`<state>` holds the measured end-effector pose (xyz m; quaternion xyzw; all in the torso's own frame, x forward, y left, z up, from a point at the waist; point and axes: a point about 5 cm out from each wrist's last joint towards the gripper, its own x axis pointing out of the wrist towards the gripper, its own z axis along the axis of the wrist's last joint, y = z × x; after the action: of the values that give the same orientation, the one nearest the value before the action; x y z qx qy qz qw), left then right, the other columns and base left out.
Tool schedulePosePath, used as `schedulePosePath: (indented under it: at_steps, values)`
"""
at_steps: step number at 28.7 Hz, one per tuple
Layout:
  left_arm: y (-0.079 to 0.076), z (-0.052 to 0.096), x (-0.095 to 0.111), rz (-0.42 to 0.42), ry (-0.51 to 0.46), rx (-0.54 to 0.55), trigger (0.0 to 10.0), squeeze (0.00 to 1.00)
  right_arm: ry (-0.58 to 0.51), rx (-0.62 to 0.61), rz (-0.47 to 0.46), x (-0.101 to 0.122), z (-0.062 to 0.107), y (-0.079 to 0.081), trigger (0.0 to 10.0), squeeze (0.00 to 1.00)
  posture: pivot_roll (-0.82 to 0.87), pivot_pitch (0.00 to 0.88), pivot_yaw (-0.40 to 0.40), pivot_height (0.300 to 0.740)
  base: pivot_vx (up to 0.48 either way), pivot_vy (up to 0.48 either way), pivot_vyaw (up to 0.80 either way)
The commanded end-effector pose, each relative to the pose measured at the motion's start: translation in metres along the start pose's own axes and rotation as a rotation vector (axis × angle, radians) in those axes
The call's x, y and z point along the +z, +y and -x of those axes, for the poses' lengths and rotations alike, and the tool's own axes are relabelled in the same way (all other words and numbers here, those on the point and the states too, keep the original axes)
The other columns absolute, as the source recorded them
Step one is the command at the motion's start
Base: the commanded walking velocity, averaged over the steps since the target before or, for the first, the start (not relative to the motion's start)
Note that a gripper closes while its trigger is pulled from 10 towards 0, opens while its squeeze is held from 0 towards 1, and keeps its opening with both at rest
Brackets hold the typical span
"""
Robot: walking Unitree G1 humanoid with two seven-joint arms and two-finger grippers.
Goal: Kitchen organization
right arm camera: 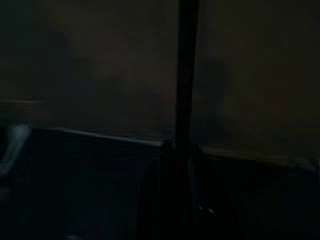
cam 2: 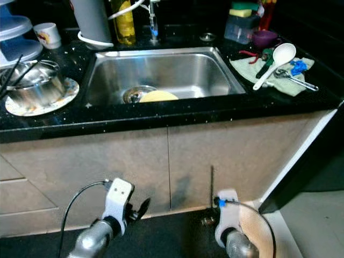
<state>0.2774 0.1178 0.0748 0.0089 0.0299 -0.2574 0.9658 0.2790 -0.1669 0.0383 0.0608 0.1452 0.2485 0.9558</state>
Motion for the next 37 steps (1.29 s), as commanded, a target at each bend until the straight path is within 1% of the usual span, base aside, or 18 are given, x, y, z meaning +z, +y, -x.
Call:
schedulePosePath:
  at_steps: [1, 2, 3, 4, 7, 8, 13, 16, 17, 19, 20, 22, 23, 26, 30, 33, 34, 37]
  values:
    - [0.001, 0.002, 0.020, 0.054, -0.054, -0.066, 10.0, 0.00, -0.040, 0.162, -0.052, 0.021, 0.005, 0.011, 10.0, 0.00, -0.11, 0.159, 0.000, 0.740, 0.000, 0.000, 0.00]
    - [0.003, 0.001, 0.032, 0.068, -0.087, -0.080, 10.0, 0.00, -0.072, 0.205, -0.073, 0.034, 0.007, 0.013, 10.0, 0.00, -0.11, 0.159, 0.000, 0.740, 0.000, 0.000, 0.00]
    - [0.003, 0.001, 0.032, 0.068, -0.087, -0.080, 10.0, 0.00, -0.072, 0.205, -0.073, 0.034, 0.007, 0.013, 10.0, 0.00, -0.11, 0.159, 0.000, 0.740, 0.000, 0.000, 0.00]
    - [0.006, -0.001, 0.044, 0.074, -0.124, -0.085, 10.0, 0.00, -0.116, 0.253, -0.092, 0.049, 0.008, 0.015, 10.0, 0.00, -0.10, 0.155, -0.007, 0.740, 0.000, 0.000, 0.00]
    - [0.020, -0.007, 0.093, 0.081, -0.273, -0.108, 10.0, 0.00, -0.321, 0.371, -0.161, 0.109, 0.011, 0.020, 10.0, 0.00, -0.10, 0.152, -0.010, 0.740, 0.000, 0.000, 0.00]
    - [0.020, -0.007, 0.093, 0.081, -0.273, -0.108, 10.0, 0.00, -0.321, 0.371, -0.161, 0.109, 0.011, 0.020, 10.0, 0.00, -0.10, 0.152, -0.010, 0.740, 0.000, 0.000, 0.00]
    - [0.023, -0.010, 0.138, 0.073, -0.409, -0.124, 10.0, 0.00, -0.548, 0.453, -0.209, 0.171, 0.016, 0.028, 10.0, 0.00, -0.09, 0.148, -0.006, 0.740, 0.000, 0.000, 0.00]
    - [0.027, -0.013, 0.145, 0.060, -0.419, -0.091, 10.0, 0.00, -0.585, 0.435, -0.197, 0.181, 0.017, 0.027, 10.0, 0.00, -0.09, 0.148, -0.006, 0.740, 0.000, 0.000, 0.00]
    - [0.031, -0.017, 0.152, 0.032, -0.414, -0.047, 10.0, 0.00, -0.626, 0.379, -0.184, 0.193, 0.016, 0.024, 10.0, 0.00, -0.09, 0.145, -0.004, 0.740, 0.000, 0.000, 0.00]
    - [0.048, -0.031, 0.167, -0.086, -0.361, 0.113, 10.0, 0.00, -0.690, 0.148, -0.129, 0.223, 0.011, 0.010, 10.0, 0.00, -0.09, 0.145, -0.001, 0.740, 0.000, 0.000, 0.00]
    - [0.048, -0.031, 0.167, -0.086, -0.361, 0.113, 10.0, 0.00, -0.690, 0.148, -0.129, 0.223, 0.011, 0.010, 10.0, 0.00, -0.09, 0.145, -0.001, 0.740, 0.000, 0.000, 0.00]
    - [0.056, -0.036, 0.179, -0.135, -0.342, 0.182, 10.0, 0.00, -0.731, 0.026, -0.137, 0.243, 0.012, 0.003, 10.0, 0.00, -0.09, 0.145, -0.001, 0.740, 0.000, 0.000, 0.00]
    - [0.056, -0.036, 0.179, -0.135, -0.342, 0.182, 10.0, 0.00, -0.731, 0.026, -0.137, 0.243, 0.012, 0.003, 10.0, 0.00, -0.09, 0.145, -0.001, 0.740, 0.000, 0.000, 0.00]
    - [0.069, -0.043, 0.191, -0.200, -0.315, 0.297, 10.0, 0.00, -0.783, -0.063, -0.180, 0.269, 0.013, -0.003, 10.0, 0.00, -0.09, 0.149, 0.003, 0.740, 0.000, 0.000, 0.00]
    - [0.074, -0.047, 0.196, -0.252, -0.307, 0.363, 10.0, 0.00, -0.808, -0.129, -0.169, 0.279, 0.012, -0.006, 10.0, 0.00, -0.09, 0.151, 0.005, 0.740, 0.000, 0.000, 0.00]
    - [0.076, -0.052, 0.203, -0.298, -0.331, 0.418, 10.0, 0.00, -0.782, -0.204, -0.043, 0.282, 0.004, -0.003, 10.0, 0.00, -0.09, 0.152, 0.009, 0.740, 0.000, 0.000, 0.00]
    - [0.076, -0.053, 0.206, -0.293, -0.342, 0.437, 10.0, 0.00, -0.753, -0.220, 0.027, 0.279, -0.002, 0.001, 10.0, 0.00, -0.09, 0.152, 0.006, 0.740, 0.000, 0.000, 0.00]
    - [0.080, -0.054, 0.205, -0.270, -0.329, 0.463, 10.0, 0.00, -0.747, -0.227, 0.072, 0.278, -0.008, 0.005, 10.0, 0.00, -0.08, 0.150, 0.003, 0.740, 0.000, 0.000, 0.00]
